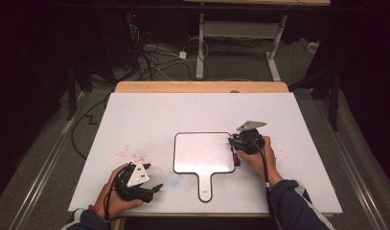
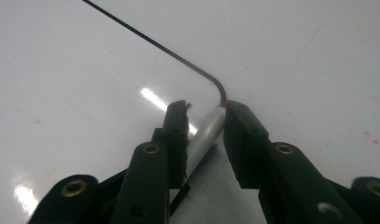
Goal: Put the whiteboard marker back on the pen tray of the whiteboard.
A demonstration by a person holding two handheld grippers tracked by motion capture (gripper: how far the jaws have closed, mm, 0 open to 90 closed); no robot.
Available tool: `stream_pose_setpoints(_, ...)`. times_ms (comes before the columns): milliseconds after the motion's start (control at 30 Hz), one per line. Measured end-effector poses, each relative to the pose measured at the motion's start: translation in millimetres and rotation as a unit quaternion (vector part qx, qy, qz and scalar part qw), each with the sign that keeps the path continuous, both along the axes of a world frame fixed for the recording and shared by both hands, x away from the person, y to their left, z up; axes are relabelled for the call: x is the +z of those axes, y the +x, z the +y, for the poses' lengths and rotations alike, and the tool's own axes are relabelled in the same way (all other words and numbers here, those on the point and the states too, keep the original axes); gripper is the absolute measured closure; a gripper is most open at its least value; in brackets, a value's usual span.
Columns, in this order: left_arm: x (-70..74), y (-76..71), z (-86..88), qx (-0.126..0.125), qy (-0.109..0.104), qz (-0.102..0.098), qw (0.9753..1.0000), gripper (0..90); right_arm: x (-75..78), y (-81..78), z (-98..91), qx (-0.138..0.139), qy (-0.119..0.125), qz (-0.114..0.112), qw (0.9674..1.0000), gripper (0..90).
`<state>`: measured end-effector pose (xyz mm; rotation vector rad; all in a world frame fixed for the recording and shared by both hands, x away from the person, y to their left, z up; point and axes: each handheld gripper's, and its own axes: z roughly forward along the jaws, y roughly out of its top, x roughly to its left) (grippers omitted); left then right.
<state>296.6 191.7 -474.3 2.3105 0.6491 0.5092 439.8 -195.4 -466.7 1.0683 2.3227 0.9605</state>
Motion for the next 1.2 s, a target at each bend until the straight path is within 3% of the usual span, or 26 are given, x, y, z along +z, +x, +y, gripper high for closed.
stream_pose_setpoints(233, 1.2, -0.8, 0.1, 0.002, -0.002, -0.003, 1.0000, 20.1, 8.1, -5.2, -5.0, 0.000, 0.017, -0.013, 0.9998, 59.3)
stream_pose_setpoints(367, 2.8, -0.9, 0.6, 0.005, -0.004, -0.009, 0.9999, 20.1, 18.4, -13.4, -10.5, 0.023, 0.027, -0.051, 0.9981, 53.8)
stream_pose_setpoints(533, 3.9, -0.7, 1.2, 0.009, -0.005, -0.013, 0.9999, 19.7, 36.4, -34.4, -22.4, 0.062, 0.040, -0.117, 0.9904, 46.2)
stream_pose_setpoints(667, 4.6, -2.4, 2.9, 0.014, -0.005, -0.017, 0.9997, 19.6, 48.0, -56.3, -37.5, 0.072, 0.039, -0.162, 0.9833, 39.5)
stream_pose_setpoints(867, 7.5, -3.9, 4.6, 0.029, -0.005, -0.038, 0.9988, 19.6, 49.0, -98.4, -65.4, 0.081, 0.035, -0.190, 0.9778, 31.6)
stream_pose_setpoints(967, 8.7, -4.9, 6.4, 0.039, -0.007, -0.045, 0.9982, 19.6, 43.9, -120.2, -75.6, 0.068, 0.026, -0.206, 0.9759, 26.0)
stream_pose_setpoints(1200, 10.1, -4.5, 5.6, 0.039, -0.006, -0.049, 0.9980, 19.6, 27.6, -147.6, -94.4, 0.048, 0.031, -0.198, 0.9786, 25.9)
